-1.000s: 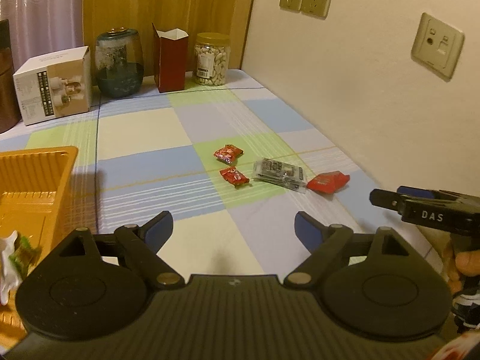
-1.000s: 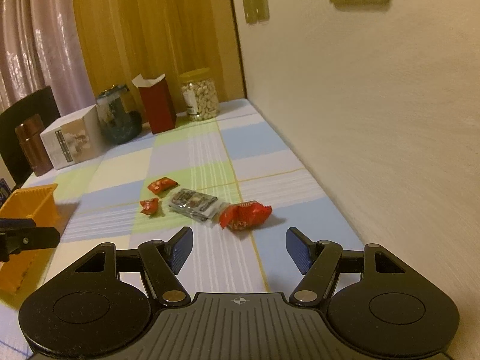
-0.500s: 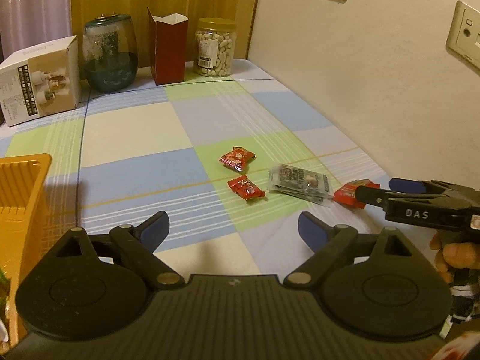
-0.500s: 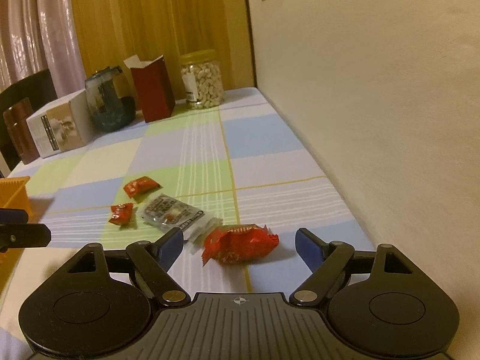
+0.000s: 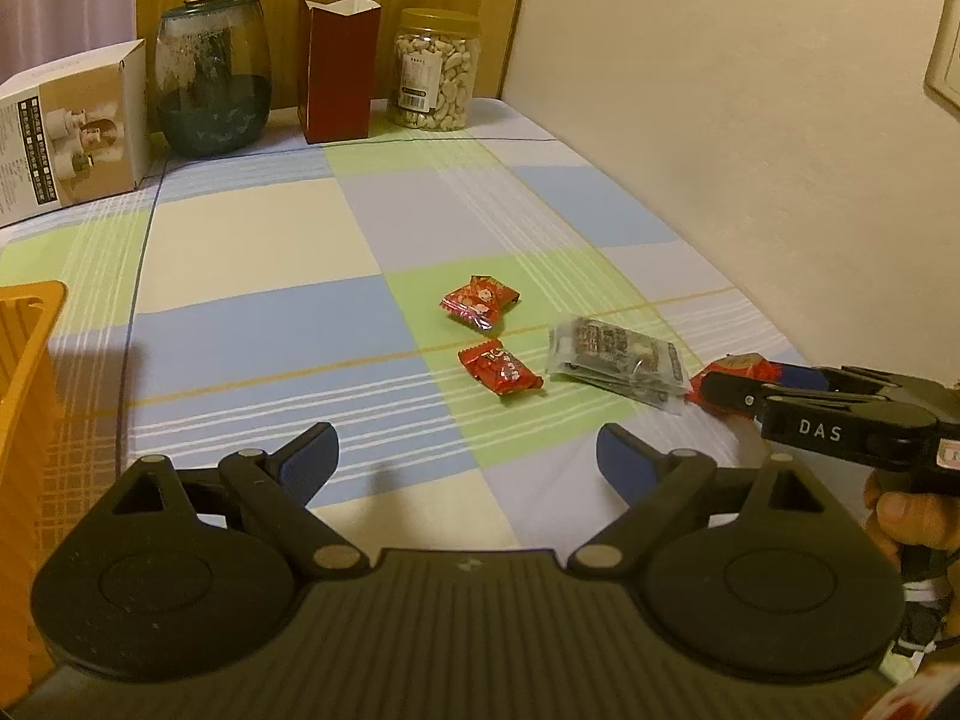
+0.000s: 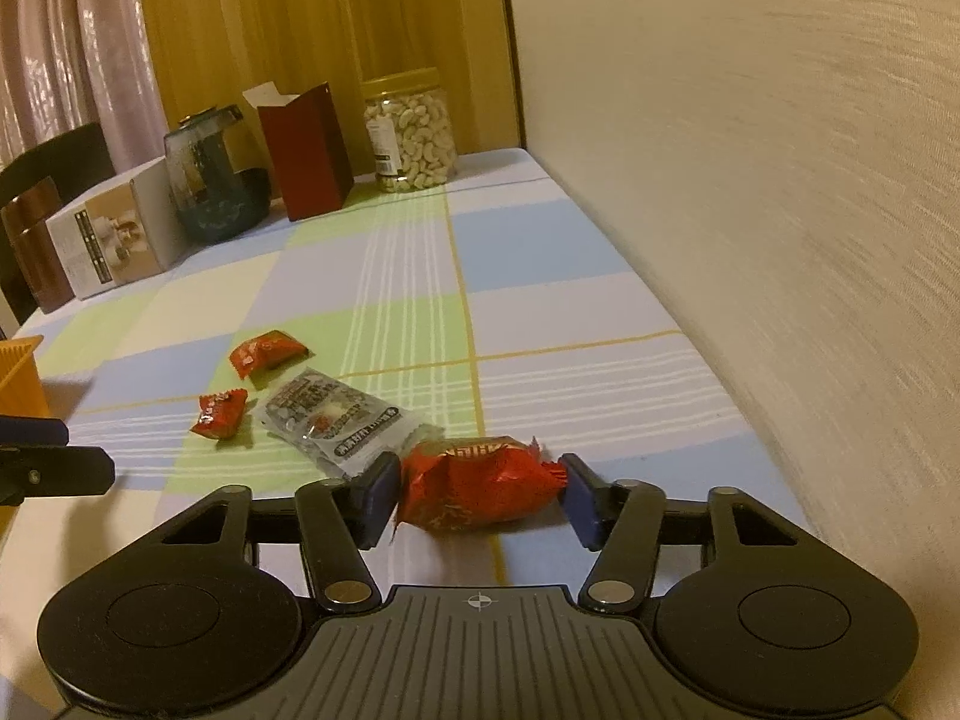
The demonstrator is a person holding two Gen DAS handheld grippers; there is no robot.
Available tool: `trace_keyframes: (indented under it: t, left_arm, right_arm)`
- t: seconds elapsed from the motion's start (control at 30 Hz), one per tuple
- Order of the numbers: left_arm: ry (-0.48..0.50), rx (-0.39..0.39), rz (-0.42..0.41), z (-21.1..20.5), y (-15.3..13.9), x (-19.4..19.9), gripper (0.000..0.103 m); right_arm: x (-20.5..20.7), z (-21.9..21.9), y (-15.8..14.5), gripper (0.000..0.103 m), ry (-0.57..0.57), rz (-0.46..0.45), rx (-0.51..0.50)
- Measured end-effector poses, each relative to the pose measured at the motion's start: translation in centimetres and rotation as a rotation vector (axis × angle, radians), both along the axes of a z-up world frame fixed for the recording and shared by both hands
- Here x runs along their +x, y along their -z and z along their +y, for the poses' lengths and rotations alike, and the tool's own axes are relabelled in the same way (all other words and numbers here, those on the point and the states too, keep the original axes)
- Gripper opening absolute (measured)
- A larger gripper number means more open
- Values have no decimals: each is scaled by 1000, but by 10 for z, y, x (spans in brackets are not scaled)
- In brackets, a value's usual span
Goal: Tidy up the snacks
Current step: 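Grasp the red wrapped candy with the right tool while the left tool grasps the red packet, then carry the red packet and red candy over the orange tray with both tools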
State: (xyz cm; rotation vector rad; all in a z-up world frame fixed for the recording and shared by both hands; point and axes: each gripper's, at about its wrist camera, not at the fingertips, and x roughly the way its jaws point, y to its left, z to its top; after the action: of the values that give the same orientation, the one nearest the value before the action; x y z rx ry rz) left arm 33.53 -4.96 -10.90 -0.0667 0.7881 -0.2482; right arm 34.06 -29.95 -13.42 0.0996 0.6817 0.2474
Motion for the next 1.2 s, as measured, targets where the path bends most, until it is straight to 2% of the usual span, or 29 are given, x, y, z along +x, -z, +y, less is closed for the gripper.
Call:
trace_keyframes:
  t: [0.1, 0.13, 0.27, 0.4, 0.53, 0.63, 0.87, 1.0, 1.2]
  left_arm:
    - [0, -1, 0, -2, 3, 3, 92]
    - [-3, -2, -1, -2, 4, 4, 92]
    - [-13, -11, -2, -3, 9, 13, 90]
    - [-11, -15, -7, -10, 16, 24, 75]
    - [-17, -39, -8, -17, 24, 36, 53]
    - [-25, -69, -17, -21, 27, 42, 44]
    - [-39, -62, -30, -28, 32, 51, 36]
    - [-35, -51, -24, -29, 32, 53, 21]
    - [-23, -26, -29, -24, 27, 39, 19]
  right_arm:
    - [-4, 0, -3, 51, 8, -13, -8]
    - [-6, 0, -4, 43, 12, -19, -9]
    - [-14, 1, -8, 43, 25, -35, -27]
    - [-19, -1, -9, 43, 43, -46, -28]
    - [-22, -4, -8, 43, 51, -44, -12]
    - [-23, -5, -8, 43, 56, -47, 0]
    - [-25, -7, -9, 43, 59, -55, 8]
    - [-28, -7, -10, 43, 56, -56, 3]
    - [-33, -5, -16, 43, 62, -57, 7]
